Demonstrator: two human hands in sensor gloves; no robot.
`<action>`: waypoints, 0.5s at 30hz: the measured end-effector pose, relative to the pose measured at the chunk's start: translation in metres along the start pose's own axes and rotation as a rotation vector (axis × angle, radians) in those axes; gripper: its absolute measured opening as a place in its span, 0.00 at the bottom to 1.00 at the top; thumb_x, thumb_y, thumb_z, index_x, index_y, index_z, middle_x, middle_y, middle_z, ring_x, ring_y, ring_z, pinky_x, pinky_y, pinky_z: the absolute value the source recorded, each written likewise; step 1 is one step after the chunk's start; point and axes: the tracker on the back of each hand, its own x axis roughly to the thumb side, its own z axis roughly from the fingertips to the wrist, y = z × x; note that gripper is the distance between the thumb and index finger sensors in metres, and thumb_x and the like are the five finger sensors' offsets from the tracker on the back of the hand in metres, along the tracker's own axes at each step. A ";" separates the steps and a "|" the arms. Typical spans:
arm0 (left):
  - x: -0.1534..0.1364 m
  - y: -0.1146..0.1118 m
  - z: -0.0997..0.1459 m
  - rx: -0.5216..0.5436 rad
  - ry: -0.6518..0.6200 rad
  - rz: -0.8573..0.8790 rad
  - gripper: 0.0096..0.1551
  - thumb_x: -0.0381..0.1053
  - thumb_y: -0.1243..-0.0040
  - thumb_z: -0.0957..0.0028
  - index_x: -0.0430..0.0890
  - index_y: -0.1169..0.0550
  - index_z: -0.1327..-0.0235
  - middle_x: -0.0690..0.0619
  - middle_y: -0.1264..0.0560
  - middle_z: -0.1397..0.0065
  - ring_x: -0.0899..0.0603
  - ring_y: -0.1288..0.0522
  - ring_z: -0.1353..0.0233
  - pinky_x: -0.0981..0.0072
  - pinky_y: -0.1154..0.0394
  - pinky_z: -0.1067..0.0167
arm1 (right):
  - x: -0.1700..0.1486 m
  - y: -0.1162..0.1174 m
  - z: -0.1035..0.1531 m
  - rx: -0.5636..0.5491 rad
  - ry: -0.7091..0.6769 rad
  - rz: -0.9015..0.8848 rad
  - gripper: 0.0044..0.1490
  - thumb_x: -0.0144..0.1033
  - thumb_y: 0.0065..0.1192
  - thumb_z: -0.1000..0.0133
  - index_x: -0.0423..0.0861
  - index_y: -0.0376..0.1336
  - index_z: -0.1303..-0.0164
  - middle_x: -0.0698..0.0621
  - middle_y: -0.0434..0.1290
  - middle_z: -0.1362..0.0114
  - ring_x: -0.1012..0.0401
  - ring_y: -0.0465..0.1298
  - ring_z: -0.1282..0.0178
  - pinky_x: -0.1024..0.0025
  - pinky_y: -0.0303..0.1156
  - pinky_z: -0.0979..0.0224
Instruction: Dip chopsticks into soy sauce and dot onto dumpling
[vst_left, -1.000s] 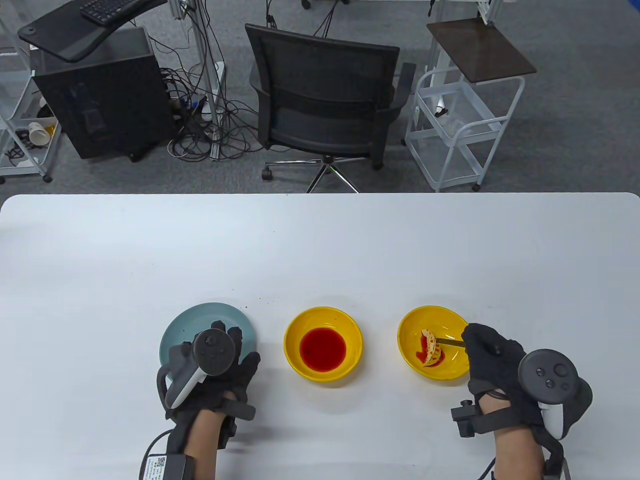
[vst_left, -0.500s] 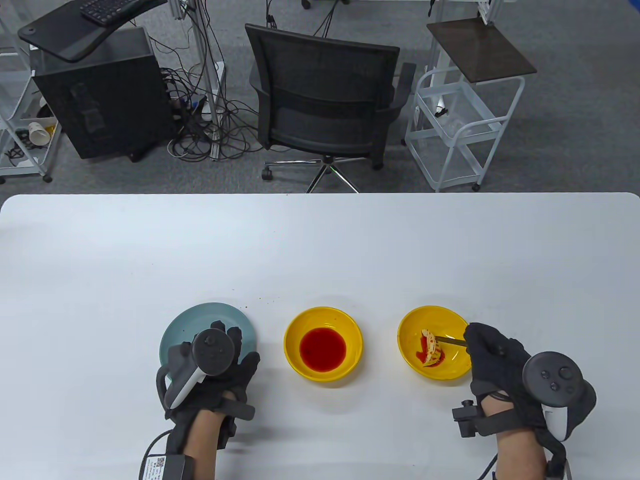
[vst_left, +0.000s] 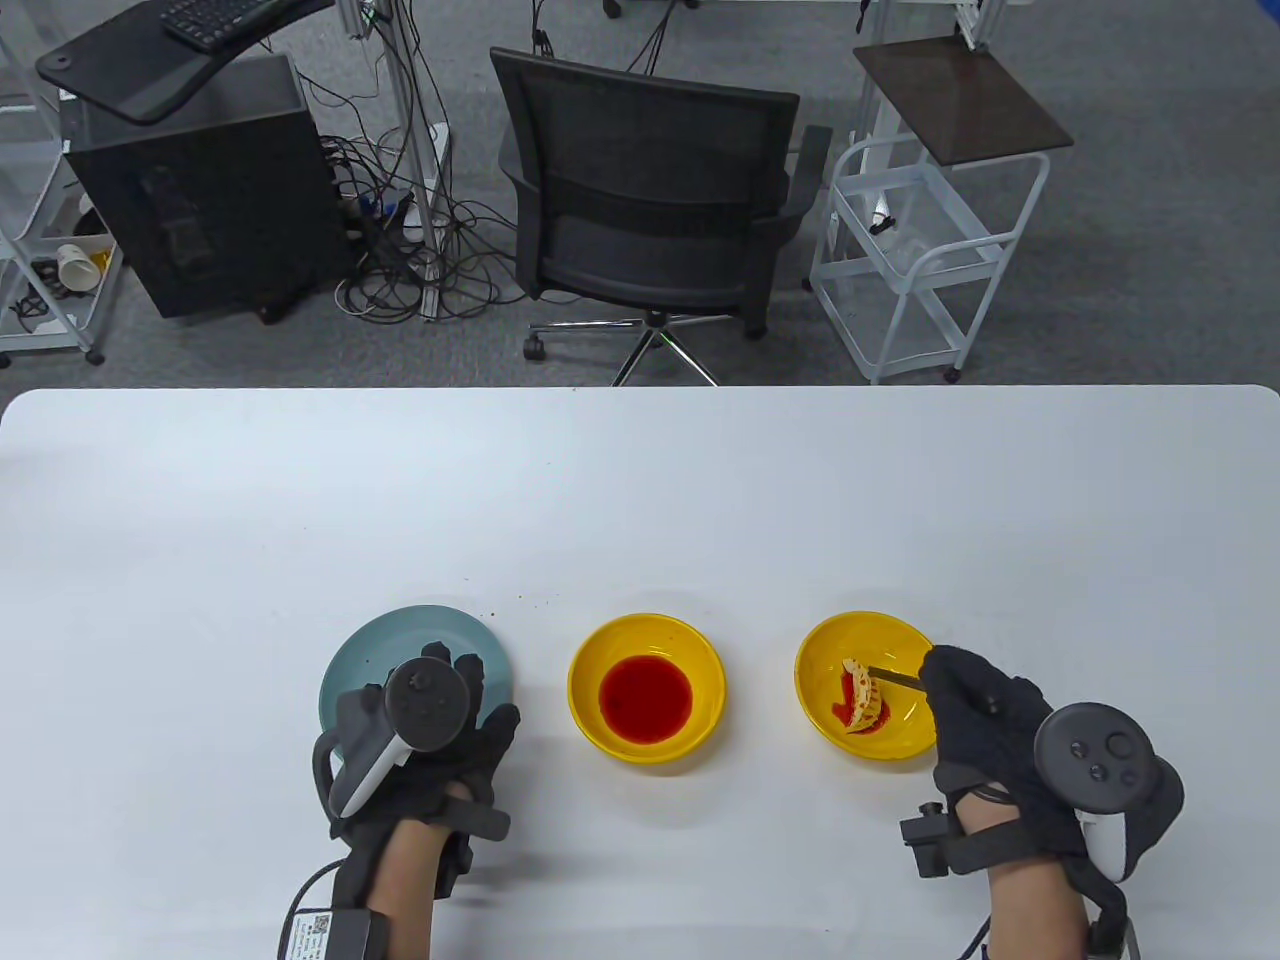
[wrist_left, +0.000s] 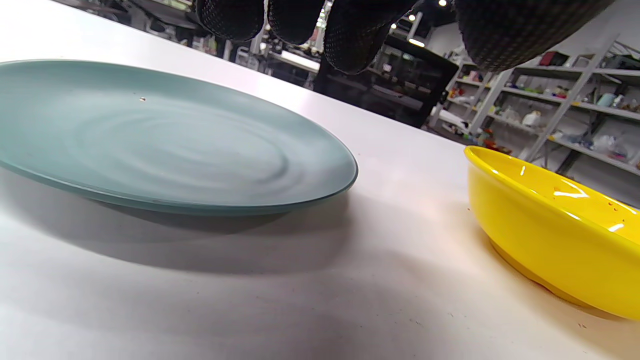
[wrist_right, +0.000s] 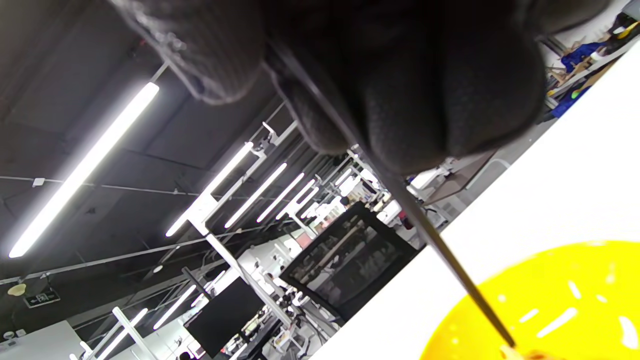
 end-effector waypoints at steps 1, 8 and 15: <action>0.000 0.000 0.000 0.000 0.000 0.000 0.46 0.71 0.45 0.48 0.48 0.34 0.20 0.46 0.46 0.14 0.28 0.42 0.18 0.24 0.51 0.28 | 0.000 0.000 0.000 0.006 0.001 -0.001 0.33 0.52 0.61 0.50 0.40 0.74 0.47 0.38 0.84 0.48 0.40 0.82 0.53 0.27 0.60 0.28; 0.000 0.000 0.000 0.000 -0.002 0.000 0.46 0.71 0.45 0.48 0.48 0.34 0.20 0.46 0.46 0.14 0.28 0.42 0.18 0.24 0.51 0.28 | 0.001 -0.004 0.001 -0.019 0.001 -0.021 0.33 0.52 0.62 0.50 0.39 0.75 0.49 0.37 0.84 0.50 0.40 0.82 0.54 0.27 0.60 0.28; 0.000 0.000 0.000 0.004 -0.001 -0.003 0.46 0.71 0.45 0.49 0.48 0.34 0.20 0.46 0.46 0.14 0.28 0.42 0.18 0.24 0.51 0.28 | 0.007 -0.002 0.003 -0.022 -0.053 -0.030 0.33 0.52 0.61 0.50 0.40 0.74 0.46 0.38 0.84 0.47 0.40 0.82 0.52 0.26 0.59 0.28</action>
